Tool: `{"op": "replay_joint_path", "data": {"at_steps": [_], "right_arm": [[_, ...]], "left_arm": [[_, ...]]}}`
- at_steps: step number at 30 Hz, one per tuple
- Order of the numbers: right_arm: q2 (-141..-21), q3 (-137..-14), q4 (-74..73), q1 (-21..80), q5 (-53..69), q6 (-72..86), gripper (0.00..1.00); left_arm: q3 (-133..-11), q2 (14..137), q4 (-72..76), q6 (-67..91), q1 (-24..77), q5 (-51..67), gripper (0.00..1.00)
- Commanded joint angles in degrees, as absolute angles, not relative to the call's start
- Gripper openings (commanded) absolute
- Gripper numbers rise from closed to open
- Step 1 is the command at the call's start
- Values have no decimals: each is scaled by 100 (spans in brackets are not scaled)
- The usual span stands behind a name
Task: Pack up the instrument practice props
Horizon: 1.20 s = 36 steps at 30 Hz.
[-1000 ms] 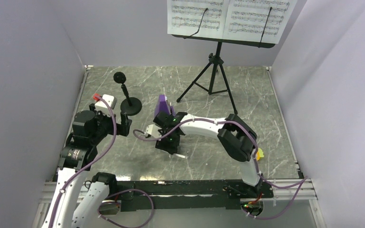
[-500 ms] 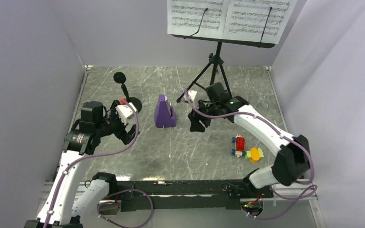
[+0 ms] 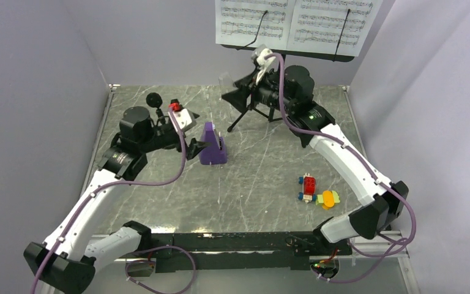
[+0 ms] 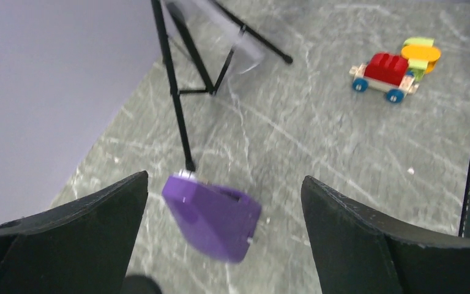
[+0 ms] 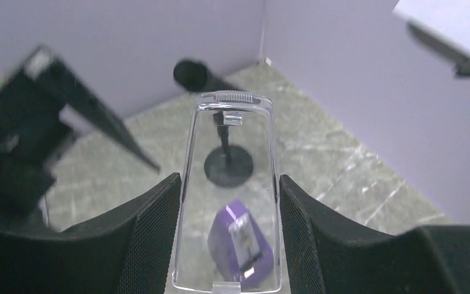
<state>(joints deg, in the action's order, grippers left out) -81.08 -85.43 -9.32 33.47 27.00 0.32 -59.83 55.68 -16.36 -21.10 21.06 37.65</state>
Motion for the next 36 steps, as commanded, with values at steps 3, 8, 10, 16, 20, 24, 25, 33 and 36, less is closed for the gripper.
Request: {"op": "replay_joint_path", "data": {"at_steps": [3, 8, 10, 16, 20, 24, 25, 33, 36], "right_arm": [[-8523, -8973, 560, 3447, 2248, 1145, 0], [-8679, -9071, 789, 3506, 2416, 1442, 0], [-8659, -9018, 894, 3508, 2510, 1463, 0], [-8619, -9000, 1010, 3507, 2460, 1634, 0], [-8583, -8974, 1016, 3503, 2622, 1625, 0], [-8560, -8899, 951, 3494, 2639, 1574, 0], [-8560, -8887, 943, 3490, 2637, 1567, 0], [-8534, -8790, 914, 3472, 2644, 1522, 0], [-8530, -8750, 914, 3463, 2646, 1490, 0]], "left_arm": [[-6607, 6028, -394, -1106, 2765, 3091, 99], [-6790, 6383, 119, -603, 3023, 2523, 99], [-6882, 6510, 207, -441, 3079, 2090, 99], [-6911, 6646, 180, -577, 3093, 1292, 99], [-6899, 6640, 103, -797, 3086, 913, 99], [-6934, 6671, 92, -514, 2977, 546, 99], [-6935, 6664, 96, -462, 2945, 533, 99], [-6883, 6595, 9, -336, 2799, 479, 99], [-6801, 6568, 9, -356, 2791, 485, 99]]}}
